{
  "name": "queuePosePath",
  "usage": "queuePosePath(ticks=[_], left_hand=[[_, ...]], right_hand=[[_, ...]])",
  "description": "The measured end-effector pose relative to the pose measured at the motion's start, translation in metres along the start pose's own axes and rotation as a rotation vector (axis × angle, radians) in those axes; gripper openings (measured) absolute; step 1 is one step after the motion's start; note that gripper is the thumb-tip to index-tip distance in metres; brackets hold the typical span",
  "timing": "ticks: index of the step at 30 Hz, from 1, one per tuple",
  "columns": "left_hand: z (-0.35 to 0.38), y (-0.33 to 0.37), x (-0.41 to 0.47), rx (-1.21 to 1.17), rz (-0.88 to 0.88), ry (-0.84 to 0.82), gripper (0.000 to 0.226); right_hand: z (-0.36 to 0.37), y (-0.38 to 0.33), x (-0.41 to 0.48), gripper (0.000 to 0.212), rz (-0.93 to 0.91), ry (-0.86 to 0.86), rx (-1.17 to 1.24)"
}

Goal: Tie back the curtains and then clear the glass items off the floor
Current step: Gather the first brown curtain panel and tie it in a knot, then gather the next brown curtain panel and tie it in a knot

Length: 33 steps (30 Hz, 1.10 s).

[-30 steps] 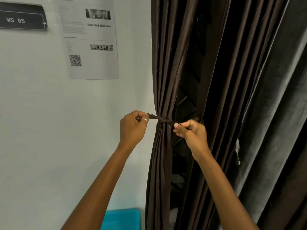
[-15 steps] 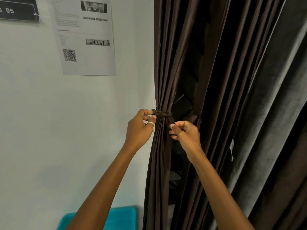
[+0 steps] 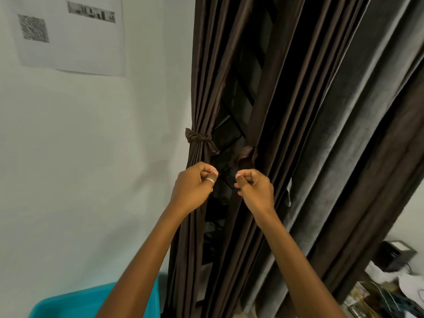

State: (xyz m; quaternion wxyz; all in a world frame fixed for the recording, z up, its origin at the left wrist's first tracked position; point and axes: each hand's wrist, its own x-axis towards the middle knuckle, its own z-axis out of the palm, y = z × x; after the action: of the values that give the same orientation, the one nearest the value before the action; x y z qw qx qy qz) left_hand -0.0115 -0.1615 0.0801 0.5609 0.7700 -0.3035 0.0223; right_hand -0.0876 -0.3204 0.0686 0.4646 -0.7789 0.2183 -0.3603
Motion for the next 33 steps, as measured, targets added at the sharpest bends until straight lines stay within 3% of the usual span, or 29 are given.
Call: queuePosePath(ticks=[4, 6, 15, 21, 29, 33], left_hand=[[0.015, -0.001, -0.004, -0.016, 0.001, -0.083, 0.016], [0.021, 0.001, -0.003, -0.009, -0.003, -0.105, 0.013], [0.054, 0.034, 0.003, 0.072, -0.017, -0.029, 0.008], [0.087, 0.045, 0.000, 0.127, -0.048, 0.101, 0.013], [0.124, 0.059, 0.019, 0.261, -0.088, 0.390, 0.029], [0.132, 0.065, 0.026, 0.307, -0.144, 0.429, 0.028]], right_hand=[[-0.020, 0.006, 0.013, 0.010, -0.005, 0.121, -0.091], [-0.026, 0.004, 0.028, 0.022, -0.036, 0.156, -0.131], [-0.020, 0.005, 0.091, 0.067, -0.172, 0.059, -0.386], [-0.020, 0.025, 0.108, 0.029, -0.272, -0.104, -0.275], [-0.022, 0.041, 0.084, 0.029, -0.453, -0.248, -0.063], [-0.031, 0.042, 0.075, 0.029, -0.494, -0.268, 0.025]])
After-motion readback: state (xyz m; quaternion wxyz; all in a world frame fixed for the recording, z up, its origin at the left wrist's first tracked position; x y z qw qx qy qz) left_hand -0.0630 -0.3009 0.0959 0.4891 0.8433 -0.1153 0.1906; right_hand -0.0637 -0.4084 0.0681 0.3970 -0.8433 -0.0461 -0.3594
